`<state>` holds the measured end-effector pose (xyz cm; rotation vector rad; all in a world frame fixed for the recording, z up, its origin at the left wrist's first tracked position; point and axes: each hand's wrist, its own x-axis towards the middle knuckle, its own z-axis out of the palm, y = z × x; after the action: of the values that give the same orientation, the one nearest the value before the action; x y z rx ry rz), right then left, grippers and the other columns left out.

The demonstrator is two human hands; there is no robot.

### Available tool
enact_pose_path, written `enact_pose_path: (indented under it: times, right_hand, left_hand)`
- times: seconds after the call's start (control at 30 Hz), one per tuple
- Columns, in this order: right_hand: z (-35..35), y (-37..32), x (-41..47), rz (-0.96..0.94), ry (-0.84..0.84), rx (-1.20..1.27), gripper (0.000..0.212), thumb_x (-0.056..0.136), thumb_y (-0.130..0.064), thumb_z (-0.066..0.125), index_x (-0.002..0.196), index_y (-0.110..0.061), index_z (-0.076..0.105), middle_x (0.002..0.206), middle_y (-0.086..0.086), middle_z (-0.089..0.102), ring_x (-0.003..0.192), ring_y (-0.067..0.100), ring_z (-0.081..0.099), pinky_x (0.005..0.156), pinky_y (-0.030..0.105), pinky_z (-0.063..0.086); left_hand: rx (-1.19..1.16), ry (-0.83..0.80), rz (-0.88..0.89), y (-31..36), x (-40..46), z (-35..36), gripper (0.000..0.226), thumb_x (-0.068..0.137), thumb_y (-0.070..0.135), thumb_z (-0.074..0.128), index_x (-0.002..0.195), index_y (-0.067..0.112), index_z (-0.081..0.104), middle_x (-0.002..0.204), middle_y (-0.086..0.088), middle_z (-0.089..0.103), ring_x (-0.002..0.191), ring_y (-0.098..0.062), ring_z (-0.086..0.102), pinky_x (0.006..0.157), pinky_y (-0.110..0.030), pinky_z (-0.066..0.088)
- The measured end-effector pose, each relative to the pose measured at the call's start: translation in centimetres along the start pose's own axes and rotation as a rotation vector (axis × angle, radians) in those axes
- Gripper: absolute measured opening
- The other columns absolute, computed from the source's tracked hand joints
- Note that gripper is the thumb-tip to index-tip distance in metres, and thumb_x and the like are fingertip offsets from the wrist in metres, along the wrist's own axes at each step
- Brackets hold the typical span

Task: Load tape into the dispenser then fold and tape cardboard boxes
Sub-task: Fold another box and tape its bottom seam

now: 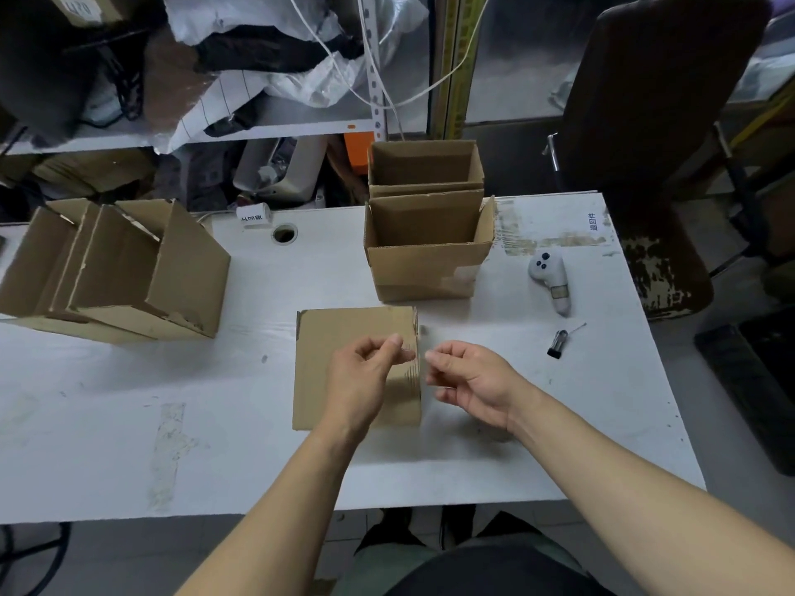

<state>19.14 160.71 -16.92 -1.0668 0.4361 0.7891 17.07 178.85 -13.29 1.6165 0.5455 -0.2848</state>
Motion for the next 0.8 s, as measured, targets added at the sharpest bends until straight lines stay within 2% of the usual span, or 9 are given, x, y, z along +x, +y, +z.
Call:
enact_pose_path:
  times: [0.13,0.23,0.33,0.4,0.5,0.63,0.8]
  right_hand:
    - [-0.4,1.2,0.6,-0.032,0.138,0.039,0.007,0.092,-0.004,0.073,0.089,-0.005,0.067,0.071,0.010,0.065,0.065,0.016,0.062,0.055,0.022,0.051]
    - [-0.1,2.3,1.2,-0.078,0.235,-0.064,0.009,0.096,-0.007,0.072,0.088,-0.006,0.069,0.071,0.008,0.066,0.065,0.016,0.061,0.059,0.023,0.051]
    - [0.2,3.1,1.8,-0.118,0.299,-0.103,0.011,0.100,-0.010,0.068,0.090,-0.006,0.068,0.072,0.007,0.064,0.067,0.016,0.058,0.064,0.026,0.050]
    - [0.3,3.5,2.2,-0.134,0.336,-0.122,0.012,0.102,-0.010,0.064,0.090,-0.007,0.067,0.070,0.004,0.063,0.068,0.016,0.056,0.064,0.028,0.049]
    - [0.2,4.1,2.6,-0.152,0.398,-0.157,0.011,0.104,-0.010,0.060,0.095,-0.005,0.065,0.072,0.003,0.060,0.070,0.015,0.054,0.063,0.027,0.047]
    - [0.5,4.7,3.3,-0.193,0.469,-0.314,0.013,0.105,-0.015,0.059,0.100,-0.003,0.063,0.077,0.004,0.060,0.073,0.016,0.054,0.067,0.030,0.046]
    - [1.6,5.7,4.1,-0.213,0.534,-0.539,0.012,0.106,-0.026,0.057,0.096,-0.019,0.060,0.088,-0.001,0.066,0.082,0.018,0.061,0.077,0.036,0.052]
  left_hand:
    - [0.271,0.127,0.056,-2.2,0.7,1.0,0.022,0.101,0.037,0.065,0.091,0.022,0.078,0.082,0.012,0.079,0.082,-0.006,0.073,0.074,-0.021,0.050]
    - [0.593,0.308,0.236,-4.1,0.9,2.2,0.021,0.102,0.037,0.061,0.094,0.024,0.074,0.079,0.004,0.074,0.080,-0.021,0.067,0.069,-0.035,0.047]
    - [0.794,0.441,0.385,-5.6,1.3,3.1,0.024,0.100,0.040,0.062,0.086,0.023,0.070,0.066,-0.003,0.061,0.074,-0.027,0.059,0.058,-0.032,0.037]
    - [0.865,0.498,0.447,-6.4,1.6,3.3,0.025,0.098,0.041,0.065,0.081,0.023,0.070,0.064,-0.001,0.058,0.070,-0.027,0.055,0.054,-0.030,0.034]
    - [0.862,0.551,0.517,-7.8,2.4,3.3,0.020,0.095,0.037,0.070,0.082,0.022,0.075,0.072,-0.003,0.060,0.070,-0.030,0.054,0.052,-0.032,0.036]
    - [0.877,0.533,0.542,-8.9,3.0,3.4,0.033,0.099,0.041,0.053,0.083,0.019,0.072,0.070,-0.003,0.061,0.070,-0.029,0.054,0.055,-0.038,0.043]
    - [0.957,0.534,0.633,-10.0,4.2,2.7,0.029,0.100,0.036,0.058,0.083,0.017,0.069,0.069,-0.006,0.060,0.069,-0.031,0.047,0.058,-0.043,0.042]
